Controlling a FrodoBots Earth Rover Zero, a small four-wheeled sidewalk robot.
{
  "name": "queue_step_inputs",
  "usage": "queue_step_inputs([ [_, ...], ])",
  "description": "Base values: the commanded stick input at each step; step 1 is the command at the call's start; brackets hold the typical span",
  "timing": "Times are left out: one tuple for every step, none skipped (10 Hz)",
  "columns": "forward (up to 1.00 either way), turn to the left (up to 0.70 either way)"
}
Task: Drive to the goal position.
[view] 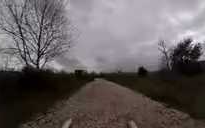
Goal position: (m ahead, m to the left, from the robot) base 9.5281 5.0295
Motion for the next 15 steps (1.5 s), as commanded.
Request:
queue_step_inputs([
  [0.70, -0.29],
  [0.70, -0.23],
  [0.70, 0.00],
  [0.70, 0.00],
  [0.70, 0.00],
  [0.70, 0.00],
  [0.70, 0.00],
  [0.70, 0.00],
  [0.70, 0.00],
  [0.70, 0.00],
  [0.70, 0.00],
  [0.70, 0.00],
  [0.70, 0.00],
  [0.70, 0.00],
  [0.70, 0.00],
])
